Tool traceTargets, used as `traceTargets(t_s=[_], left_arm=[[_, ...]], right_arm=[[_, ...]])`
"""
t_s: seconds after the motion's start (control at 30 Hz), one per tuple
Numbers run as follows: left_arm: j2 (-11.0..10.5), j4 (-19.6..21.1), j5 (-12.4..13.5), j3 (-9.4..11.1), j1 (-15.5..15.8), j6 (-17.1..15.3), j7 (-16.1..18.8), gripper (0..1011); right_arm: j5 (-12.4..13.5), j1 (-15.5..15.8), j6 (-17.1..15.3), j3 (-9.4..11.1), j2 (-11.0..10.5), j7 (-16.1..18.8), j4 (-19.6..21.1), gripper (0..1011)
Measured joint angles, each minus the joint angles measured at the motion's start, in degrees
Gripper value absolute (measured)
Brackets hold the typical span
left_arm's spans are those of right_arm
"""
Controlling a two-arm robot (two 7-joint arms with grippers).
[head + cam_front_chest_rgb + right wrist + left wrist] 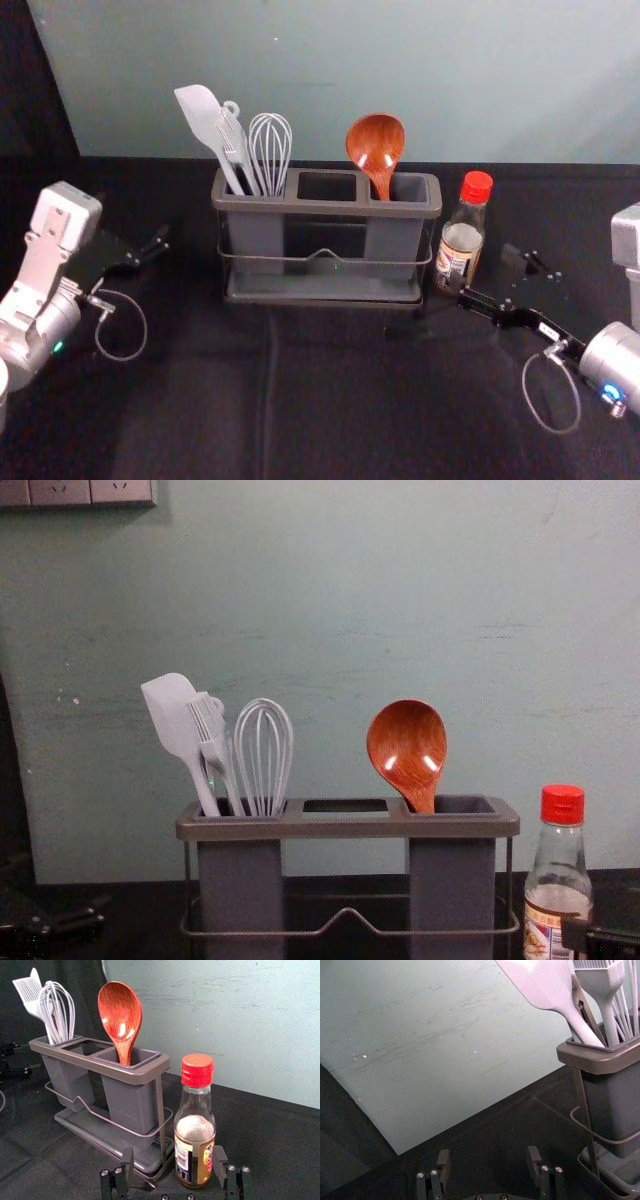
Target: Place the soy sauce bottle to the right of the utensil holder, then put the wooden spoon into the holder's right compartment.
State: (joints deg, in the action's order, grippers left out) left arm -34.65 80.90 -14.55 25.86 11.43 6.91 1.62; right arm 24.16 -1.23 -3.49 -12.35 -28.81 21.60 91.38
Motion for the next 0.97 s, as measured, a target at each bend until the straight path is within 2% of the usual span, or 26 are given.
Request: traceTargets(t_s=[0.97], left_arm=[[0.00, 0.00, 0.00, 0.00, 0.00, 0.00, 0.00, 1005]], right_arm=[[0.00, 0.00, 0.00, 0.00, 0.00, -0.01, 0.00, 1002]])
